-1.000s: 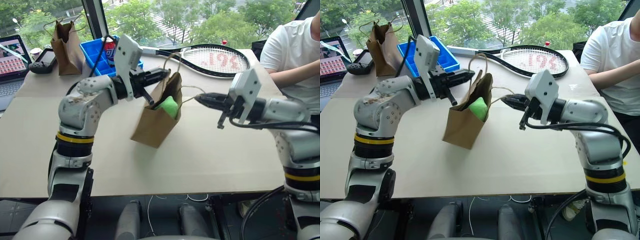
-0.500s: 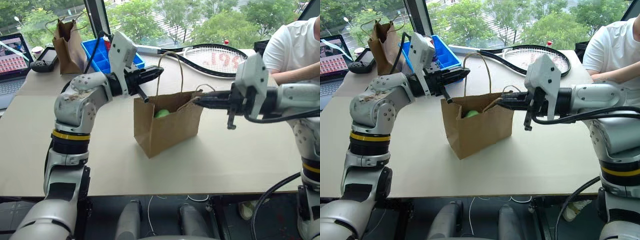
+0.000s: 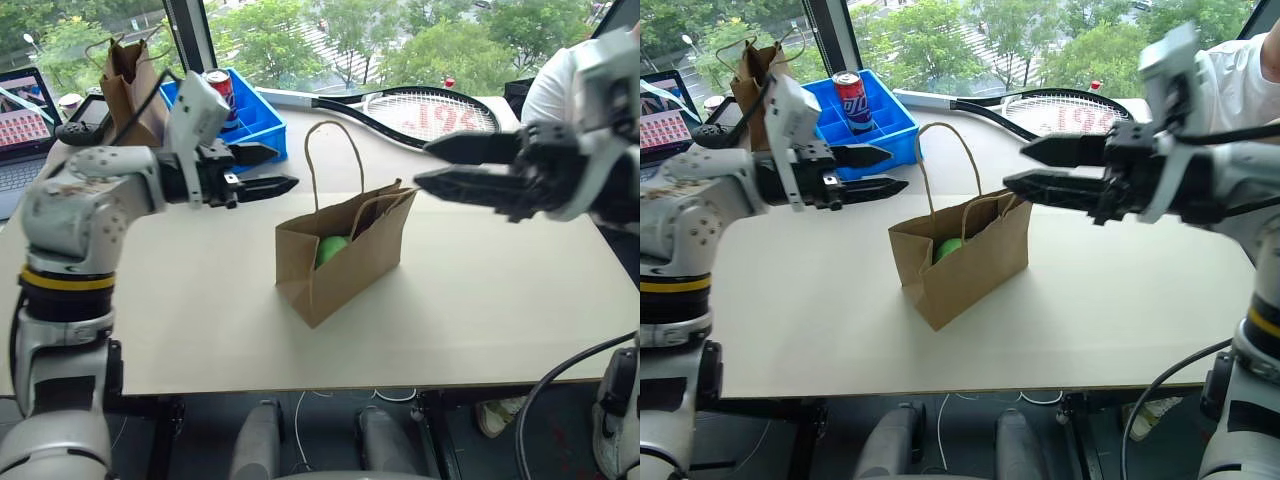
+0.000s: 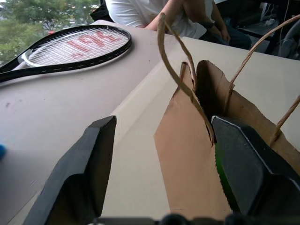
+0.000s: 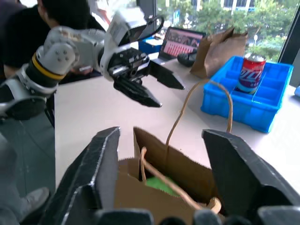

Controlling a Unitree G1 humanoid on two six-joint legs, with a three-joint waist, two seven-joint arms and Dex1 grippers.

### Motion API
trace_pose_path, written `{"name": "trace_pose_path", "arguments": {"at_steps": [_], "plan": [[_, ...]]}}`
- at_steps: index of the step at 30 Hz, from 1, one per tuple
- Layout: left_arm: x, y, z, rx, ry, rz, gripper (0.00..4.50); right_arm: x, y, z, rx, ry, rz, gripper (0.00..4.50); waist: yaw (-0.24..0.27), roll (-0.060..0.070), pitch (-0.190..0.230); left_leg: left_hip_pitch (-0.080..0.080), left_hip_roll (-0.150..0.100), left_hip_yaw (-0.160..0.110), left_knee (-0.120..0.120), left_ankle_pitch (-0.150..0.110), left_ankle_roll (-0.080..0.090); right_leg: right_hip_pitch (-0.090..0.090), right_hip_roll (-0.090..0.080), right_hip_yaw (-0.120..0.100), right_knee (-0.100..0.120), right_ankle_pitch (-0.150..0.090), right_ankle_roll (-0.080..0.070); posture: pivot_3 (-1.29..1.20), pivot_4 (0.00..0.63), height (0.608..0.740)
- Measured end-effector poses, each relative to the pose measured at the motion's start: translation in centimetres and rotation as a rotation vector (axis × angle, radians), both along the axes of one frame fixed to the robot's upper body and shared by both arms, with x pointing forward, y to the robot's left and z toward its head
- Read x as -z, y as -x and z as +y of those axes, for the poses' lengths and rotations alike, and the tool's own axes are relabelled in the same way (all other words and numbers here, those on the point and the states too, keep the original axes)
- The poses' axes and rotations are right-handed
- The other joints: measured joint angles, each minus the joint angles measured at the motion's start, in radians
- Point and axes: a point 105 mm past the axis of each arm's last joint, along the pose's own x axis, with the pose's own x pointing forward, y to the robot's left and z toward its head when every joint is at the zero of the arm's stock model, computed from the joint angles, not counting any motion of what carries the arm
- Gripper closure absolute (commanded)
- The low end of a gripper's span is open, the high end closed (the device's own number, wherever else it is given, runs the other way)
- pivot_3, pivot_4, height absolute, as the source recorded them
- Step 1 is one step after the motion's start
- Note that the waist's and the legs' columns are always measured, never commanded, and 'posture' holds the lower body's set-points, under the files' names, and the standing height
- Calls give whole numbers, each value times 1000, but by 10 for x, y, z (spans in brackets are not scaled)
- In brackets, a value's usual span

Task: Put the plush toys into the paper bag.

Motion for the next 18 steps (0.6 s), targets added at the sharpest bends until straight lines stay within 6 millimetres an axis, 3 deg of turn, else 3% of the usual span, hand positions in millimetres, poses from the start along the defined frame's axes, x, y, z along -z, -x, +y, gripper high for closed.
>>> {"name": "trace_pose_path", "arguments": {"at_steps": [2,4,6,8,9,14,18], "plan": [[6,10,17,-4,-35,7,0,9,9,-16,42,32,88,54,4,0,0,0,0,1,-2,-1,1,1,-1,0,-2,-2,-3,0,150,740],[31,19,29,10,-81,74,0,36,20,-30,69,77,282,54,4,0,0,1,0,2,-2,-1,1,1,-2,0,-1,-5,-8,0,150,740],[52,28,25,70,-88,118,0,58,28,-28,41,104,405,54,2,-1,0,0,1,2,0,-1,1,0,-1,0,0,-5,-9,0,150,740],[61,40,14,159,-75,123,0,72,33,-21,18,111,442,54,2,-1,0,0,1,2,1,-1,1,0,-1,0,1,-5,-10,0,150,740],[62,47,8,202,-59,123,0,80,32,-18,34,111,444,565,0,-1,0,1,2,3,2,-1,1,0,-1,0,1,-4,-10,0,150,740],[75,52,-9,230,-35,109,0,128,9,-13,201,194,419,2039,0,-2,0,1,2,5,3,-1,0,0,-1,0,1,-6,-7,0,150,740],[91,46,-13,175,-93,122,0,154,-10,8,244,170,312,3401,-2,-3,0,1,2,5,3,0,1,-1,0,1,1,-5,-6,0,150,740]]}}
